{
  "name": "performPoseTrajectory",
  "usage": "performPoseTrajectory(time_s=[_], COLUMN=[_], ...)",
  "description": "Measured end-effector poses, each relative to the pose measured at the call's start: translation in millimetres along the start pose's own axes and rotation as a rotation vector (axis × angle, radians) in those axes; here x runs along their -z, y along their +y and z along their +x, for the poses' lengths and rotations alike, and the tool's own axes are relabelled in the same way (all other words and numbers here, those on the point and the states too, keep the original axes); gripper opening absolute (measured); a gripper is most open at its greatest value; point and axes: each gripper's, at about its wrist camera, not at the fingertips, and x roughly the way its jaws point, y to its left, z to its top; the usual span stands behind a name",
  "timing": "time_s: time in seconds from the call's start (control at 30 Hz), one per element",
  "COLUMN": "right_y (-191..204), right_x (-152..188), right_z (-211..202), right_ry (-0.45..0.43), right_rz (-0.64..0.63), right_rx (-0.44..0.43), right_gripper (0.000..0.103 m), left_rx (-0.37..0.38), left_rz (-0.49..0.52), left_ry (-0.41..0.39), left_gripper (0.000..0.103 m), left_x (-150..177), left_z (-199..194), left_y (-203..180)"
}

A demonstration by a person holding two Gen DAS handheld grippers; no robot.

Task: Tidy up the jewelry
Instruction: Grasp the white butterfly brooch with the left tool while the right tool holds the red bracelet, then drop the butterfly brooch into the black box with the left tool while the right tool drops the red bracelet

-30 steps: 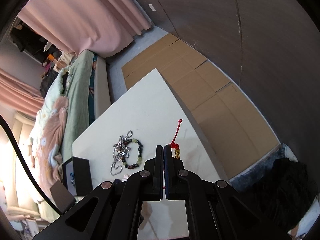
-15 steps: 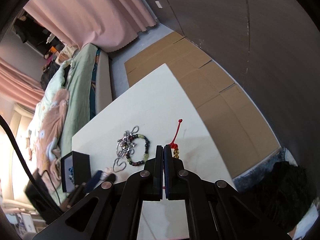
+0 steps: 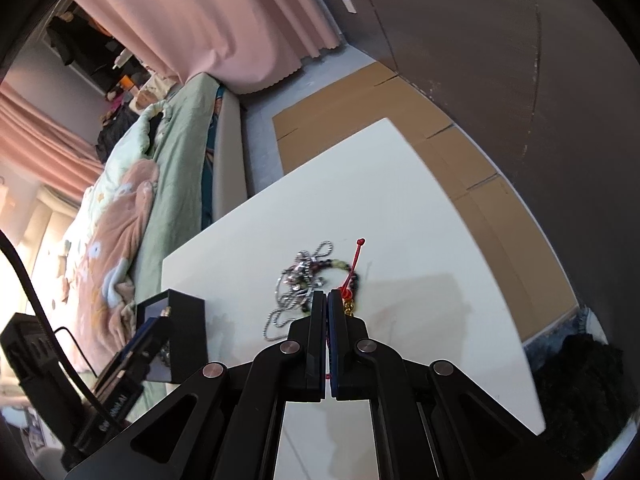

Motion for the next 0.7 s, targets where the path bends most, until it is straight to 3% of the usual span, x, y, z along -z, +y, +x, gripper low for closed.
performPoseTrajectory(time_s=[0.47, 0.57, 0.7], right_y=[40.9, 49.9, 60.1], right_x=[6.5, 7.8, 9.2], right_z=[18.3, 23.1, 25.4], right_ry=[-0.002, -0.001, -0.011], right_rz=[-0.042, -0.052, -0.068], right_rx=[-0.044, -0.054, -0.082], right_gripper=[0.002, 0.002, 0.002], left_rx=[-0.058, -0.059, -0.052], left_rz=[-0.156, -0.218, -0.28], left_ry=[-0.041, -0.024, -0.062], left_gripper=[0.044, 0.055, 0.068], left_x=[-20.0, -22.1, -23.7], left_z=[-27.3, -27.3, -36.6], left_y=[64.8, 79.5, 94.1])
